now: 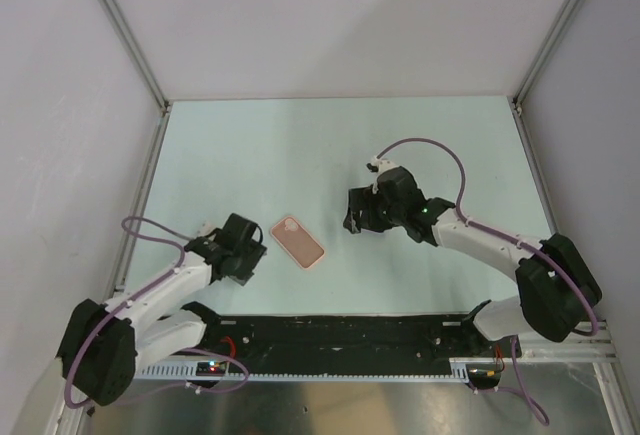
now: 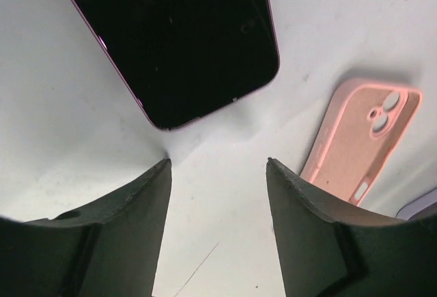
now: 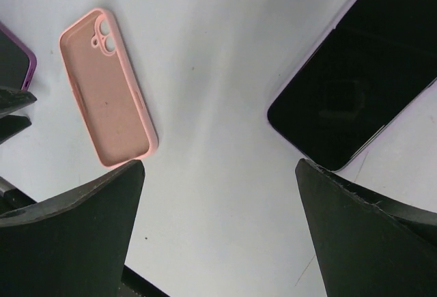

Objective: Put the phone into the phone case

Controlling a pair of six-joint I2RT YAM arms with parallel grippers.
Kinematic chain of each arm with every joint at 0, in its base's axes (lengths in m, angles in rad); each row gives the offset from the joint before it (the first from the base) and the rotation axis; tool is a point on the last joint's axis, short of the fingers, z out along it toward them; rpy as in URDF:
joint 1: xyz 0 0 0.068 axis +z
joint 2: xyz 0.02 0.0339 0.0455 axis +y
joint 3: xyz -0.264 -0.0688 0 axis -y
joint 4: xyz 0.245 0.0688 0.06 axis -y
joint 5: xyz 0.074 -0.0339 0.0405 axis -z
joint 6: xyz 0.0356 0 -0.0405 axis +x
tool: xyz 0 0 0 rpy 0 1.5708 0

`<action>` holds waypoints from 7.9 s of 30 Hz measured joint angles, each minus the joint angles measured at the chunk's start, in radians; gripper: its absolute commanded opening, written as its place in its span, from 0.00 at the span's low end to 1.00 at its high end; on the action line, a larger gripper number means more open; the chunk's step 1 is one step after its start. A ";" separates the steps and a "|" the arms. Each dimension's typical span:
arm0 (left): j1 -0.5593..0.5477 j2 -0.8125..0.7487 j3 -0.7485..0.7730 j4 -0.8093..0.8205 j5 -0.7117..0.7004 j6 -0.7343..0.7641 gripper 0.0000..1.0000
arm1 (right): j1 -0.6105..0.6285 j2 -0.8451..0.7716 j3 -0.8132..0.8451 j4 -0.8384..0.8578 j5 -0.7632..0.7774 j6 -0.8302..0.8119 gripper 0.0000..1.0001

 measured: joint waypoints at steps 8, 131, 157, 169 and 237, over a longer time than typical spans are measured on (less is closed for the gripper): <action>0.080 -0.045 0.069 -0.117 -0.040 0.016 0.67 | 0.021 0.017 0.005 0.007 -0.033 -0.002 0.99; 0.364 0.292 0.363 0.011 0.125 0.510 0.39 | 0.572 0.518 0.308 0.115 0.122 -0.398 0.98; 0.261 0.531 0.478 0.021 0.118 0.708 0.39 | 0.541 0.521 0.335 0.058 0.150 -0.394 0.39; 0.225 0.631 0.523 0.022 0.117 0.774 0.36 | 0.503 0.476 0.317 -0.005 0.157 -0.395 0.39; -0.044 0.478 0.509 0.008 0.115 1.391 0.00 | 0.379 0.367 0.278 -0.067 0.148 -0.411 0.40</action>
